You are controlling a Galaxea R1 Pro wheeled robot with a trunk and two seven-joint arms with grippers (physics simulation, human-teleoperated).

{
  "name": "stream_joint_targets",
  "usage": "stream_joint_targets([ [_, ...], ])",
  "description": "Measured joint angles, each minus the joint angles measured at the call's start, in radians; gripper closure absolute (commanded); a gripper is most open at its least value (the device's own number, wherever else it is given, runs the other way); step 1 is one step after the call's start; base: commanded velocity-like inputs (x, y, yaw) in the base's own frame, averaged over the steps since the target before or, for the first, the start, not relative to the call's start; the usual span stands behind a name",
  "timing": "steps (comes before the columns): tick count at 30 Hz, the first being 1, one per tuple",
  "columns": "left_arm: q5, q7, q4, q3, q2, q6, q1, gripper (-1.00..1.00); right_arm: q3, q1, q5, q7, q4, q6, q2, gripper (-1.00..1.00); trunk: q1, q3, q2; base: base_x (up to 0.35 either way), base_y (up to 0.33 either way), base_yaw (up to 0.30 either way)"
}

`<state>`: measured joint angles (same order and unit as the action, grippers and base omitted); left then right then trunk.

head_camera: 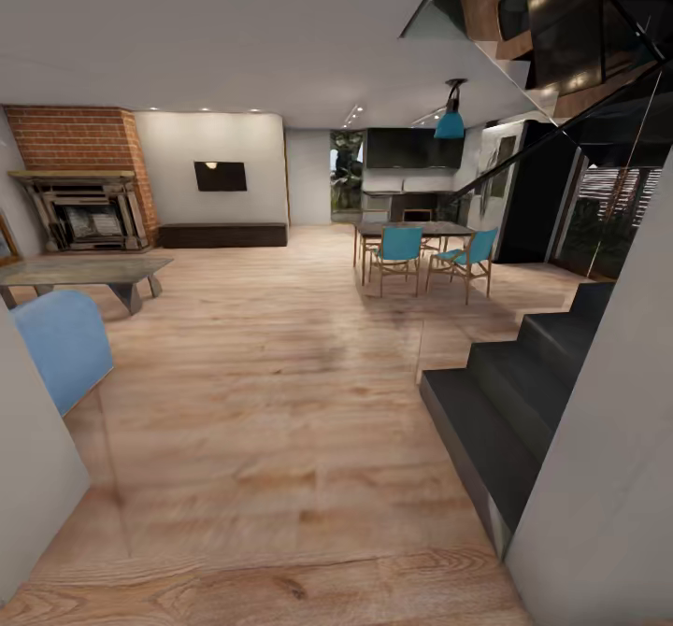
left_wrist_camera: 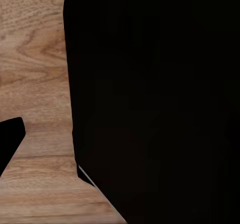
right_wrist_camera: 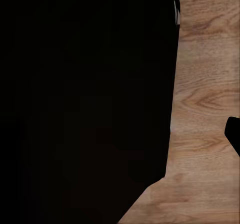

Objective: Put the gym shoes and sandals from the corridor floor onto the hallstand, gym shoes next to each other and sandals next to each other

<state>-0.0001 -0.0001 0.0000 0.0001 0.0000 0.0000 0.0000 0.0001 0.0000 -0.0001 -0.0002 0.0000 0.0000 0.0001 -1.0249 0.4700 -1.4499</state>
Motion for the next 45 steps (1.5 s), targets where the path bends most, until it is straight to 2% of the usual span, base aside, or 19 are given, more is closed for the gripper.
stream_joint_targets([
  [3,0.006,-0.003,-0.012,0.002,-0.015,-0.004,-0.017,-1.0,0.005,-0.002,0.006,-0.001,0.013,0.003,0.017,-1.0,0.0,0.0,0.0,0.0,0.0,0.0],
  [5,0.006,-0.003,-0.012,0.003,-0.015,-0.004,-0.029,-1.0,0.006,-0.002,0.006,-0.001,0.014,0.003,0.028,-1.0,0.0,0.0,0.0,0.0,0.0,0.0],
  [35,0.006,-0.003,-0.012,0.003,-0.015,-0.004,-0.034,-1.0,0.006,-0.002,0.006,-0.001,0.014,0.003,0.029,-1.0,0.0,0.0,0.0,0.0,0.0,0.0],
  [45,0.006,-0.001,-0.062,0.001,-0.059,-0.01,0.017,-1.0,0.009,-0.002,0.007,-0.011,-0.006,-0.009,-0.017,-1.0,0.0,0.0,0.0,0.0,0.0,0.0],
])
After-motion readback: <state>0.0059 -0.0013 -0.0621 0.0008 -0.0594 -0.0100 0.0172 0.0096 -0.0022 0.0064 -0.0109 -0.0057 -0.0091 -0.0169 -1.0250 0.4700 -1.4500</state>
